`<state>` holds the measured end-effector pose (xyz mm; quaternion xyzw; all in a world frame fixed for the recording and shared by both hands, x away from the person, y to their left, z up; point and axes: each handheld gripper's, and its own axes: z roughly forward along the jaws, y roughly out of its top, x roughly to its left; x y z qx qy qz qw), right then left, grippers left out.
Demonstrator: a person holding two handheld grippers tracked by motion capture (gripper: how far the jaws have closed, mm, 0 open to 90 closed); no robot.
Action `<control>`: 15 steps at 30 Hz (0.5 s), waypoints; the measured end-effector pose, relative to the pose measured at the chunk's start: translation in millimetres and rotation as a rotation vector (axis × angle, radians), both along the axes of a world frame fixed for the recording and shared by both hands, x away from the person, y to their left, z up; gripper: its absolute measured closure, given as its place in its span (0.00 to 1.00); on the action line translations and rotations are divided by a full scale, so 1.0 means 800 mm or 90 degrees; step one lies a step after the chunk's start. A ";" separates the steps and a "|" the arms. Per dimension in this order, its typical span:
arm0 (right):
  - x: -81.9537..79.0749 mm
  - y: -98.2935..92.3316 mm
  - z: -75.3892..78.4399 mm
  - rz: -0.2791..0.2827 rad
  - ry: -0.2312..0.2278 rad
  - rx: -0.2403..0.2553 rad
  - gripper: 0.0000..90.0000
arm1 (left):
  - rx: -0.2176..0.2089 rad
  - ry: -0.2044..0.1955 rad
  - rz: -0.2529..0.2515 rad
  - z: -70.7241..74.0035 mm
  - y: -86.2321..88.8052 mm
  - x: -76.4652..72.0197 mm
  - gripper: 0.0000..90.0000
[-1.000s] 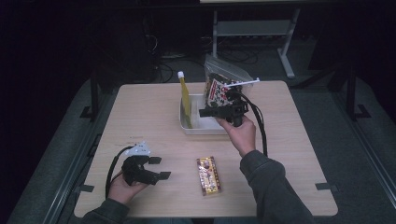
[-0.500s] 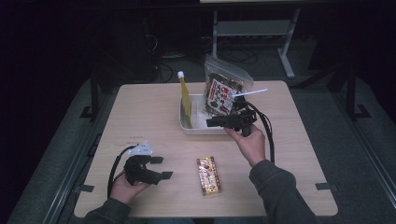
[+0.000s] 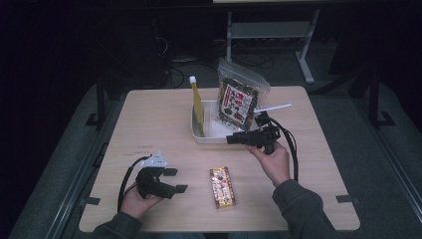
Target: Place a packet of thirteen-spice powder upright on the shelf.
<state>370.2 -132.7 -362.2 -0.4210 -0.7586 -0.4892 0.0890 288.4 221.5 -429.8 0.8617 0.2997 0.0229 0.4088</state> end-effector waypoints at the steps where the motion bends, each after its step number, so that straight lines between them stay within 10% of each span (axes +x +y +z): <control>1: -0.002 -0.001 -0.002 0.000 0.000 -0.001 0.59 | -0.002 0.001 0.000 0.000 -0.001 -0.001 0.26; 15: -0.040 -0.023 -0.039 0.019 0.013 -0.039 0.66 | -0.003 -0.002 -0.012 0.001 -0.025 -0.002 0.26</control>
